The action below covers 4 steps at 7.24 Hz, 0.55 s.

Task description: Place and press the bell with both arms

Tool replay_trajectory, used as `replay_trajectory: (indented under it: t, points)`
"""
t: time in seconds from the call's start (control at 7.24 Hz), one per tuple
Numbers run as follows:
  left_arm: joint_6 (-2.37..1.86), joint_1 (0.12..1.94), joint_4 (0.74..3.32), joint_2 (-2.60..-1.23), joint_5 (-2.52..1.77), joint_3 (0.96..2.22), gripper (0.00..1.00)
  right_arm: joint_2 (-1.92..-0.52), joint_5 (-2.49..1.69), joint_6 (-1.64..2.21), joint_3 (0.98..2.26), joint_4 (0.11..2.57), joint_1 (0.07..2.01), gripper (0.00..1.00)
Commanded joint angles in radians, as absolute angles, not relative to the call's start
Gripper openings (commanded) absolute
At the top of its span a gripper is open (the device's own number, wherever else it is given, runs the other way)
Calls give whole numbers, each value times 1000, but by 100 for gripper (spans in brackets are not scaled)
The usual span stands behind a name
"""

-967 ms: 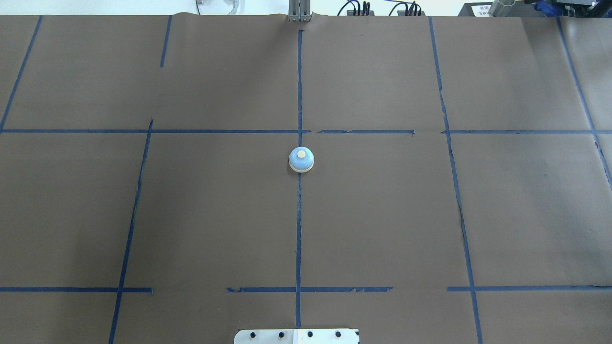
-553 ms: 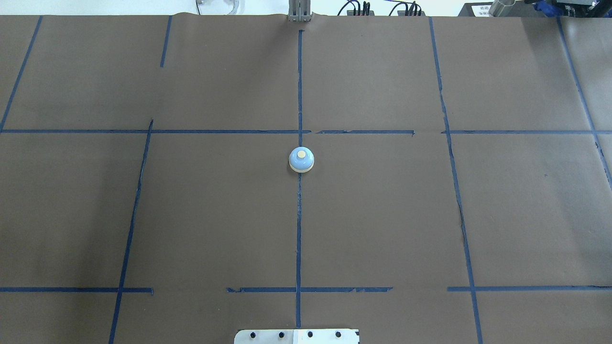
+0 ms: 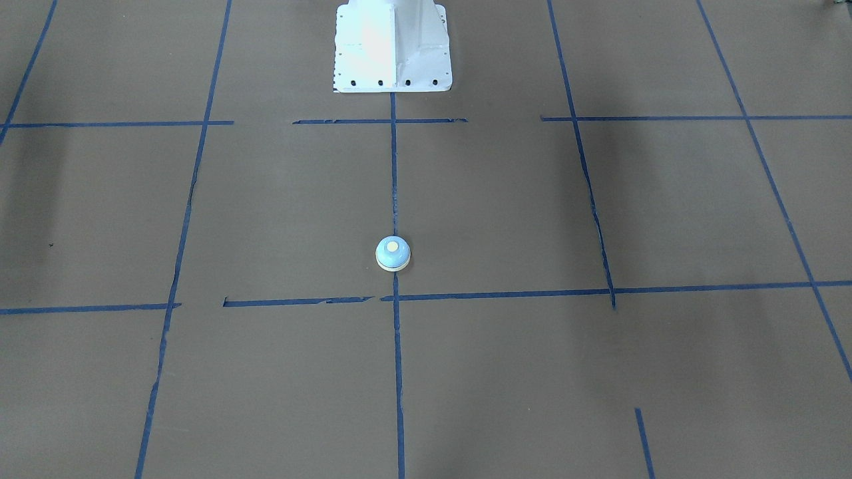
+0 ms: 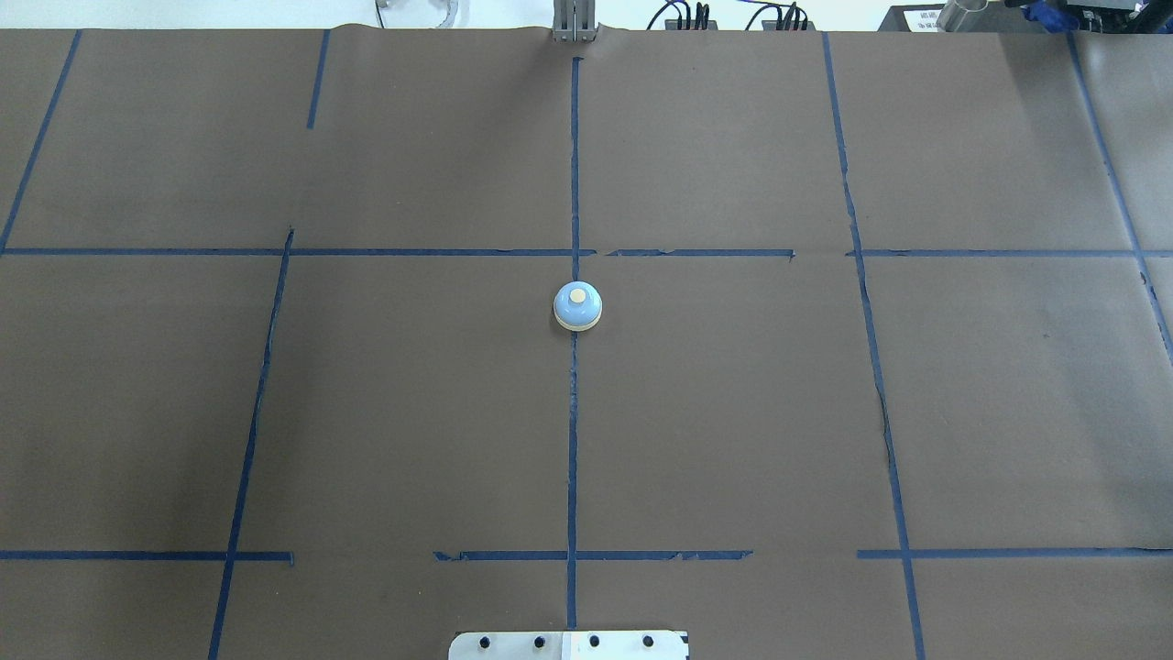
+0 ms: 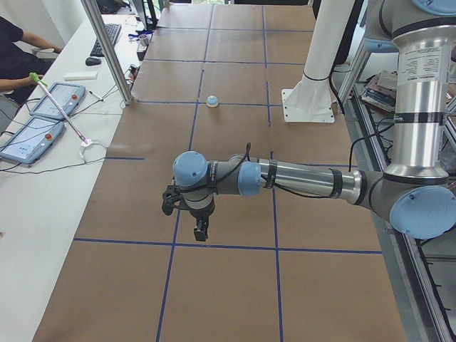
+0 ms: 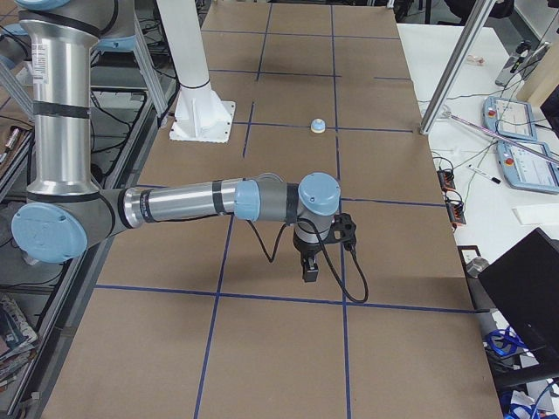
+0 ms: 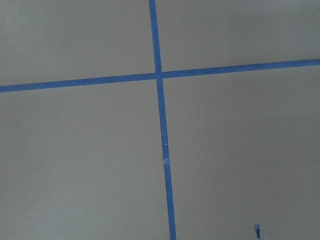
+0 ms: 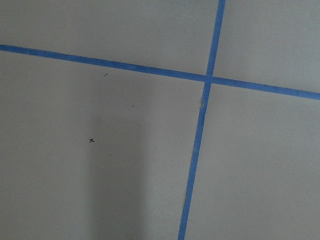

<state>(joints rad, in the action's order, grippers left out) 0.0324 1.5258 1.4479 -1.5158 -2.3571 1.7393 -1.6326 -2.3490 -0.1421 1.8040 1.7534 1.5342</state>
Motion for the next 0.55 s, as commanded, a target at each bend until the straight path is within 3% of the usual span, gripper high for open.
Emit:
replay_trajectory:
  t: [0.0, 0.41]
  points:
    - [23, 1511, 1485, -1503, -2342, 1738, 100, -1631, -2329, -138, 1804, 1758, 1519, 100]
    - [20, 1509, 1474, -1468, -2348, 1742, 100, -1632, -2338, -137, 1801, 1755, 1519, 100]
